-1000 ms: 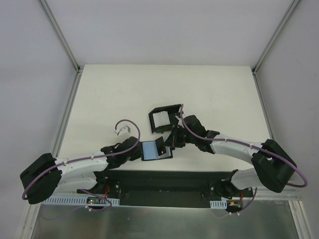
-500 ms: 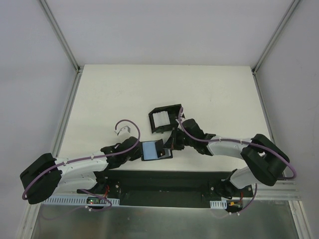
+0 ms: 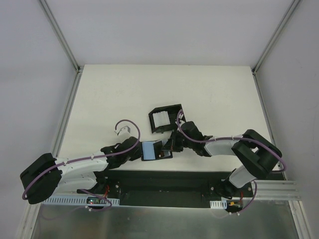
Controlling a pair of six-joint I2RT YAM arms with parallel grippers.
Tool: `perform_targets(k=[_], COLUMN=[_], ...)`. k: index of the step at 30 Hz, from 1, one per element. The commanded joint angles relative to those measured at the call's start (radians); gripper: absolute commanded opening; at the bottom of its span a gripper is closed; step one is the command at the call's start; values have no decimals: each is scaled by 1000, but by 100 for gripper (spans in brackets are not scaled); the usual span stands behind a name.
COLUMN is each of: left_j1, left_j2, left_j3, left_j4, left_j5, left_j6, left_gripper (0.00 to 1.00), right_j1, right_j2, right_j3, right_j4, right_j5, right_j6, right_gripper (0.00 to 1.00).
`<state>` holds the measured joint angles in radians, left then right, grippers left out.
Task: Put the credit cards into the card holder
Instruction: Insert the credit card into the card holder.
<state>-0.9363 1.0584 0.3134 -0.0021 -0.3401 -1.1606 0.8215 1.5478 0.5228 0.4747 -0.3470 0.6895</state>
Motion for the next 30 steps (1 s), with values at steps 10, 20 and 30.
perform_targets(k=[10, 20, 30], left_j1=[-2, -2, -2], left_j2=[20, 15, 20], left_j3=[-11, -22, -28], left_j4=[-18, -10, 33], left_j5=[24, 47, 52], left_j6=[10, 3, -4], left_gripper=[0, 0, 0], right_j1=[-2, 14, 64], right_j2=[46, -15, 47], right_j3=[5, -26, 2], right_j4=[94, 94, 110], right_j5=[16, 126, 103], right_j6=[8, 27, 67], right_gripper=[0, 0, 0])
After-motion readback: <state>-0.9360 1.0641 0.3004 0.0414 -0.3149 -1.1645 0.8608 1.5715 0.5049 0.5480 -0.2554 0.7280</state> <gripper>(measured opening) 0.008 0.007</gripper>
